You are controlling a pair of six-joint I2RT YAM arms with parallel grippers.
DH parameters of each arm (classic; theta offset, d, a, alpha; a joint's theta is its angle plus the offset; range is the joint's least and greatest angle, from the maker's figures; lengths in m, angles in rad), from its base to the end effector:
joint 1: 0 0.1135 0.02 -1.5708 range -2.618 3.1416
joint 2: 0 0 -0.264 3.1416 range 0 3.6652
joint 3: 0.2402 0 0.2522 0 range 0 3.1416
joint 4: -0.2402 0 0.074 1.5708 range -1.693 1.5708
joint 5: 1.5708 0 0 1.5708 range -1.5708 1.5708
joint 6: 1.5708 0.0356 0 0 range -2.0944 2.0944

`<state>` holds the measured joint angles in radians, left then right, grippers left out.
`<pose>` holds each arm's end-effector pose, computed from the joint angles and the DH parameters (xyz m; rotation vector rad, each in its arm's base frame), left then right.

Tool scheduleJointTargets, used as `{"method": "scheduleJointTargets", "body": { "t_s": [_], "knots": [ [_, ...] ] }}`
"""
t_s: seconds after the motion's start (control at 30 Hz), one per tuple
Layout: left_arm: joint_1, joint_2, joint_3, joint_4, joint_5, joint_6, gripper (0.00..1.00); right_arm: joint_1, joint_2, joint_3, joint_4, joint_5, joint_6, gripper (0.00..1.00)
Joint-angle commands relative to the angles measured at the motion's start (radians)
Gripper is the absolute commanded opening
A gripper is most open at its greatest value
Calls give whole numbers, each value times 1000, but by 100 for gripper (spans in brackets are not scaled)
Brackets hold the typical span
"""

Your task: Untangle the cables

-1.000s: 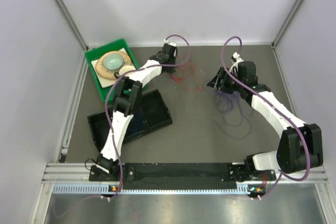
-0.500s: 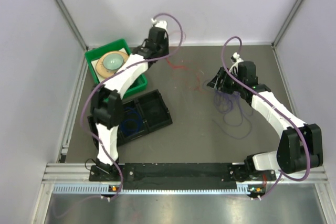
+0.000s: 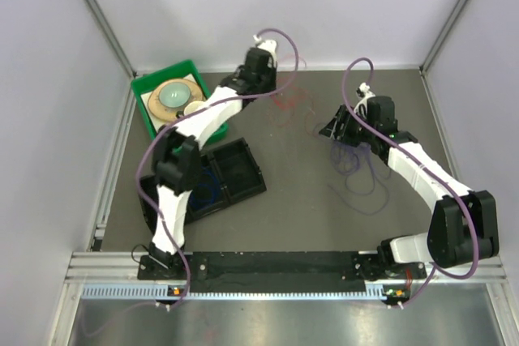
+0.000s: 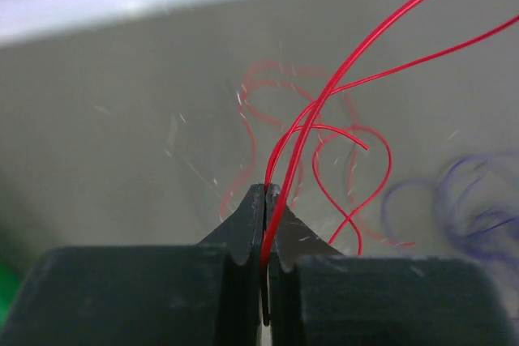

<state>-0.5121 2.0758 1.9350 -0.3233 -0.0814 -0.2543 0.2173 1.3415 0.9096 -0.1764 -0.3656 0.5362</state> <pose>0.4343 -0.2408 0.3206 0.2130 2.0454 -0.3972 0.2859 0.0762 0.2613 0.1424 2.2487 0.8164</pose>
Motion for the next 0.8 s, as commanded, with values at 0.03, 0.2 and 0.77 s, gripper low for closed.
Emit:
{"method": "scheduleJointTargets", "body": {
  "t_s": [0.03, 0.2, 0.77],
  "knots": [
    [-28, 157, 131, -143, -1, -2, 72, -3, -61, 0, 3, 16, -10, 57],
    [-31, 122, 96, -114, -4, 1, 95, -4, -62, -5, -5, 34, -28, 57],
    [-193, 144, 24, 44, -213, 246, 99, -4, -2, 14, 18, -1, -24, 57]
  ]
}}
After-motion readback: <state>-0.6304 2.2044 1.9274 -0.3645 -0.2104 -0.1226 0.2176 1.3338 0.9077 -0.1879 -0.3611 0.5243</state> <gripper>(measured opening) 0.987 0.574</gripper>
